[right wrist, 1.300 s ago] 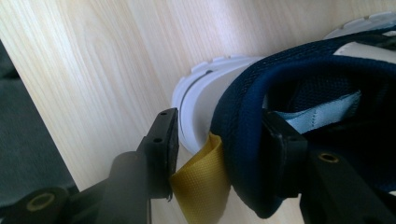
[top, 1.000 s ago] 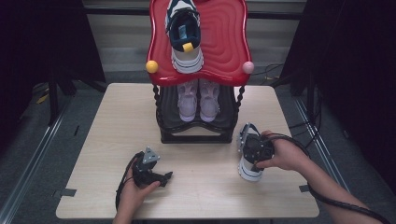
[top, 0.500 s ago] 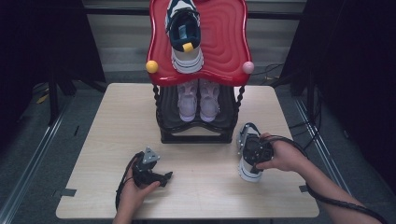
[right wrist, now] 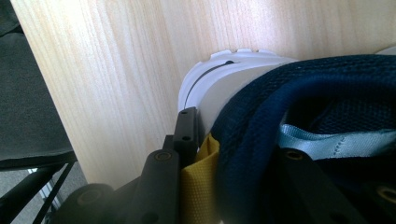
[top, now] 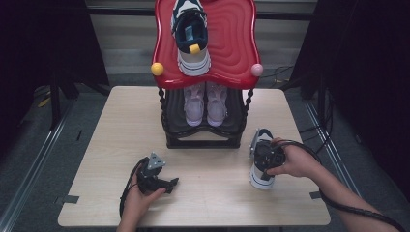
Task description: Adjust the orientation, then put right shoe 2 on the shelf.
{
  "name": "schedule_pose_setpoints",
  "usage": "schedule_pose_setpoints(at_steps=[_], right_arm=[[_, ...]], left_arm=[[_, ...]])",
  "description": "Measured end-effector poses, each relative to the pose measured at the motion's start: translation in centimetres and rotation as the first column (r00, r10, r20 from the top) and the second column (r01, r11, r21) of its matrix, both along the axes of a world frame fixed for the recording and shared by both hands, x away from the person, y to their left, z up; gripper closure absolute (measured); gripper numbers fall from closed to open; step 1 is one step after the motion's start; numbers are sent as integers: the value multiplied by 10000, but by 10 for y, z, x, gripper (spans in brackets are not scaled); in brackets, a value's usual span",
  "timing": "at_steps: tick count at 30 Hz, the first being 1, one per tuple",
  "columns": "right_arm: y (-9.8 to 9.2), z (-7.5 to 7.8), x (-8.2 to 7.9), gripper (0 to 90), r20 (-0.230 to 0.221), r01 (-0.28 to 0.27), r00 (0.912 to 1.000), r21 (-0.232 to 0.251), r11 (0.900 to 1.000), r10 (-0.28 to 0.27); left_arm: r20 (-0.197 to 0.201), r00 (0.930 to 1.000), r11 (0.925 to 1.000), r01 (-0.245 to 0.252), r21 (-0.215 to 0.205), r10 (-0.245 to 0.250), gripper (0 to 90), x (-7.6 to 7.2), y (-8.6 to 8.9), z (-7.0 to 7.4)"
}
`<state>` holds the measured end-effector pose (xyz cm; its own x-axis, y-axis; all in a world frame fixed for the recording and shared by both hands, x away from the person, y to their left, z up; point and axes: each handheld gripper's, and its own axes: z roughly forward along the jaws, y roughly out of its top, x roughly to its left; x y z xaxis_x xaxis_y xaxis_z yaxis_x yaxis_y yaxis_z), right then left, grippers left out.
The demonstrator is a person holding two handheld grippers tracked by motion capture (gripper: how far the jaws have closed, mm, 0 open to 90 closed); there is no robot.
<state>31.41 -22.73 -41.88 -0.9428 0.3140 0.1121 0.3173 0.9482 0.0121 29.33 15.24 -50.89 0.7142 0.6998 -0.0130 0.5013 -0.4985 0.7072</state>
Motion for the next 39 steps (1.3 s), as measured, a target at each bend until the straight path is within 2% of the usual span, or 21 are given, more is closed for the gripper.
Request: schedule_pose_setpoints(at_steps=[2, 7, 9, 13, 15, 16, 18, 20, 21, 25, 31, 39], right_arm=[[0, 3, -1, 709, 50, 157, 9999, 11, 9999, -157], [-2, 12, -2, 709, 126, 85, 9999, 159, 9998, -87], [-2, 16, -2, 709, 203, -37, 9998, 431, 9991, 29], [-1, 27, -4, 709, 189, -143, 9997, 359, 9993, 137], [0, 33, -5, 709, 137, -116, 9998, 327, 9994, 112], [0, 34, -4, 709, 170, -398, 9991, 425, 9983, 391], [2, 41, -7, 709, 76, -229, 9997, 270, 9994, 227], [4, 46, -6, 709, 148, -480, 9988, 340, 9983, 475], [4, 49, -6, 709, 85, -426, 9991, 254, 9988, 424], [5, 64, -5, 709, 156, -412, 9990, 165, 9990, 409], [2, 91, -3, 709, 292, -406, 9988, 523, 9978, 391], [5, 131, -1, 709, 444, -552, 9975, 193, 9983, 543]], left_arm=[[-6, 10000, 10000, -19, -6, 19, 53, 0, 0, 0], [7, 10000, 10000, -1, 1, 1, 53, 0, 0, 0], [-3, 10000, 10000, -3, 18, 3, 53, 0, 0, 0], [-28, 9999, 9999, -100, -115, 99, 53, 0, -1, -1], [4, 10000, 10000, -58, -62, 58, 53, 0, 0, 0], [-10, 10000, 9999, -83, -81, 83, 53, 0, -1, 0], [-9, 10000, 9999, -82, -78, 82, 53, 0, 0, 0], [-15, 10000, 9999, -87, -69, 87, 53, 0, -1, 0], [-14, 10000, 9999, -88, -68, 88, 53, 0, -1, 0], [-42, 10000, 10000, -74, -49, 74, 53, 0, 0, 0], [-37, 10000, 10000, -73, -44, 73, 53, 0, 0, 0], [-29, 10000, 10000, -91, -11, 91, 53, 0, 0, 0]])
